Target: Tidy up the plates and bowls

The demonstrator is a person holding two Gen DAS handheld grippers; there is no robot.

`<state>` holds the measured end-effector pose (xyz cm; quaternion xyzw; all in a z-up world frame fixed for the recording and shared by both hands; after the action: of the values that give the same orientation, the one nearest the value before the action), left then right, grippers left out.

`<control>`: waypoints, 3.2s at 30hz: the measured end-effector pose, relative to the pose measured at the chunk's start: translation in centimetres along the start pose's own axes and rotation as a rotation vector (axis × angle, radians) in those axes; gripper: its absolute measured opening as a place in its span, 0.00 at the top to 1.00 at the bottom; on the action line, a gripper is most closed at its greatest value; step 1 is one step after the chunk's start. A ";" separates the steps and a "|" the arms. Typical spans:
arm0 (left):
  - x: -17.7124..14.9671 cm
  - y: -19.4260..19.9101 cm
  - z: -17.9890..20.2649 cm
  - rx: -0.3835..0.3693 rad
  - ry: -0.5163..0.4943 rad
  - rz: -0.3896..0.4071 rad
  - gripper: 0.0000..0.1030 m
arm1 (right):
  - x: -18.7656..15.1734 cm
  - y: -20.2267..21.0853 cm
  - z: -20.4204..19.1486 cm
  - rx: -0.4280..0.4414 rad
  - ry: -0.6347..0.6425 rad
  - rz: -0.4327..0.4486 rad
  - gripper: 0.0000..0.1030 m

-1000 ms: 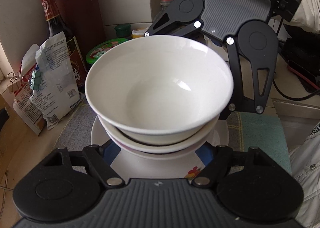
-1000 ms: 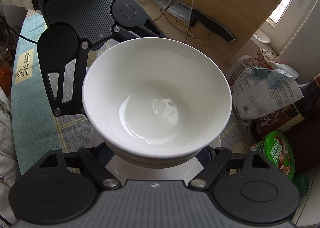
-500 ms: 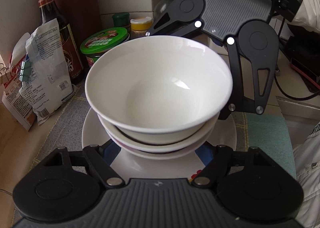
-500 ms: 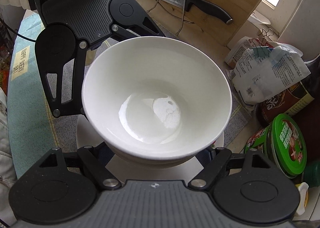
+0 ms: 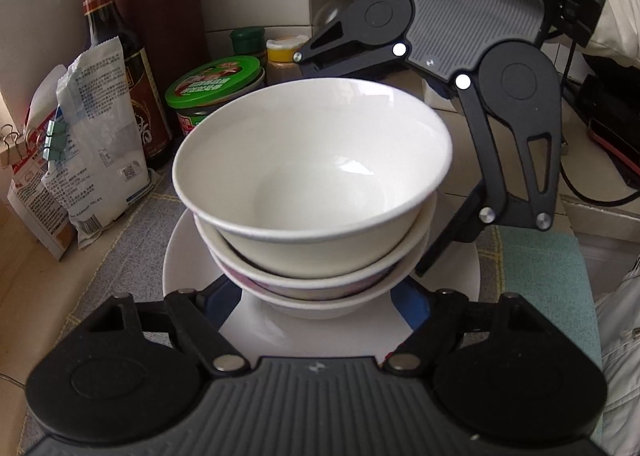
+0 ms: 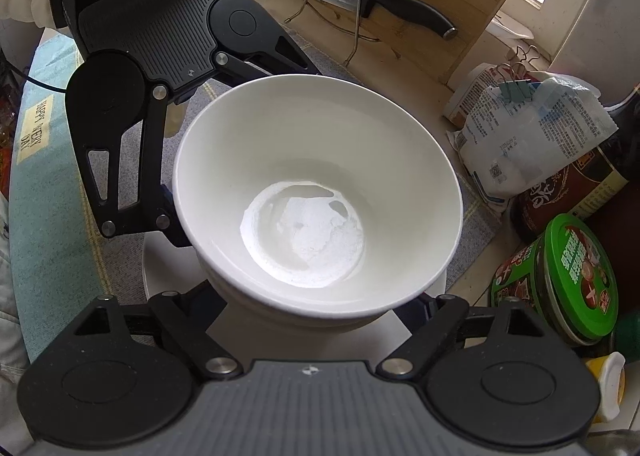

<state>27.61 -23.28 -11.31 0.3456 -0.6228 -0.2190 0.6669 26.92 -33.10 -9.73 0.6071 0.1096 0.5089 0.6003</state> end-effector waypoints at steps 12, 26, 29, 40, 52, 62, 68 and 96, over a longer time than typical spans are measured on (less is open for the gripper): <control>-2.2 6.4 2.0 0.162 0.120 0.173 0.06 | -1.2 1.5 -0.9 -0.145 -0.091 -0.011 0.00; -3.6 15.3 6.1 0.340 0.396 0.316 0.01 | 1.1 8.7 -8.1 -0.457 -0.696 -0.017 0.00; -4.1 15.9 6.9 0.376 0.451 0.266 0.01 | 1.2 9.9 -10.5 -0.552 -0.826 0.011 0.00; -5.7 18.6 8.8 0.429 0.526 0.223 0.01 | 1.2 12.3 -16.1 -0.680 -1.080 0.074 0.00; -5.7 19.6 9.9 0.462 0.489 0.224 0.01 | 1.9 12.7 -17.9 -0.690 -1.091 0.107 0.00; -5.8 19.6 9.6 0.483 0.519 0.205 0.01 | 2.0 12.2 -18.1 -0.689 -1.088 0.083 0.00; -5.8 19.5 9.3 0.484 0.523 0.196 0.01 | 2.0 12.3 -18.0 -0.695 -1.084 0.077 0.00; -5.5 19.4 9.5 0.464 0.533 0.193 0.01 | 2.0 12.6 -17.7 -0.706 -1.074 0.064 0.00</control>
<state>14.87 -8.22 -0.96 0.4725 -0.4899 0.0899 0.7271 8.51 -23.87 -2.43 0.5461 -0.3984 0.1572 0.7200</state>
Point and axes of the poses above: each gripper's, at about its wrist camera, not at the fingertips, and y roughly against the way its jaws point, z to its right, x to its top, the point moved 4 cm from there along -y, roughly the way its jaws point, and after that the axes turned 5 degrees about -x, right-handed, at the moved point
